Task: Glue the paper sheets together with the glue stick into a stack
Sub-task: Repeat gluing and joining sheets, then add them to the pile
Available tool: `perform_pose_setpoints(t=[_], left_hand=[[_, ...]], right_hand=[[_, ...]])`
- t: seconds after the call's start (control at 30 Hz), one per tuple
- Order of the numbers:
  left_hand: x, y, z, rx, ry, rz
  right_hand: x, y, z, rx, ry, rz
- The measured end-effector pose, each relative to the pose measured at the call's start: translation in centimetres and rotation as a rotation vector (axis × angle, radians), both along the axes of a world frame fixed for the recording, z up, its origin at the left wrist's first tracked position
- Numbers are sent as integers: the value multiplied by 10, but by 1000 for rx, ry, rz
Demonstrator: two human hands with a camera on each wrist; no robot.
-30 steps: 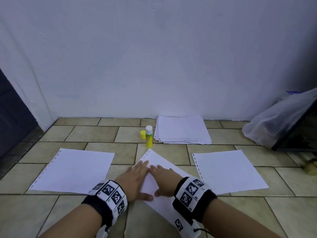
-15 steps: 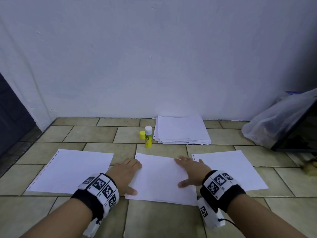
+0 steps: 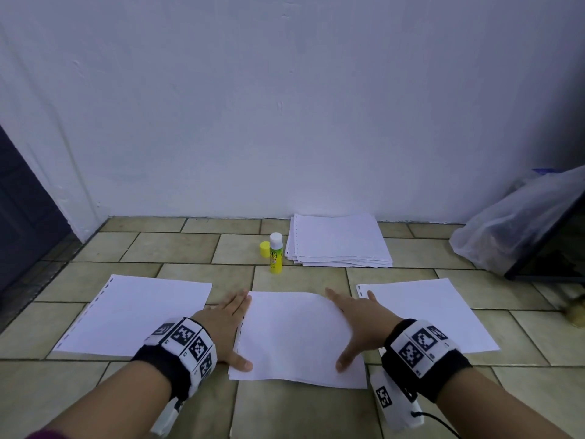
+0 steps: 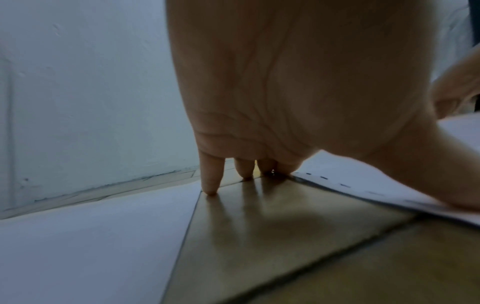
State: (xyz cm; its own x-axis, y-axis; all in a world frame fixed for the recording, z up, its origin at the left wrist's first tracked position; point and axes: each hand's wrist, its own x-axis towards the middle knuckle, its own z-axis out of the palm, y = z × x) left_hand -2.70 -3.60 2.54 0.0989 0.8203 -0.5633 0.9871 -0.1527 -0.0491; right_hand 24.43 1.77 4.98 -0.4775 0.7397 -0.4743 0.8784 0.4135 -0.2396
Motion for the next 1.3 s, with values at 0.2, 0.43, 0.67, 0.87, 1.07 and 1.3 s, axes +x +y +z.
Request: perform_pose_setpoints(t=[0.2, 0.43, 0.67, 0.87, 1.07, 1.3], left_hand=[[0, 1, 0, -20, -23, -3], [2, 1, -3, -33, -14, 15], [3, 0, -1, -41, 2, 12], [7, 1, 1, -44, 26, 6], [11, 3, 2, -63, 72, 20], [20, 5, 5, -82, 105, 49]], right_hand=[[15, -1, 5, -119, 533, -222], [23, -31, 0, -289, 747, -439], [39, -22, 22, -303, 806, -496], [74, 1, 72, -182, 939, -471], [67, 51, 93, 170, 1210, -716], [37, 119, 61, 213, 1033, -858]])
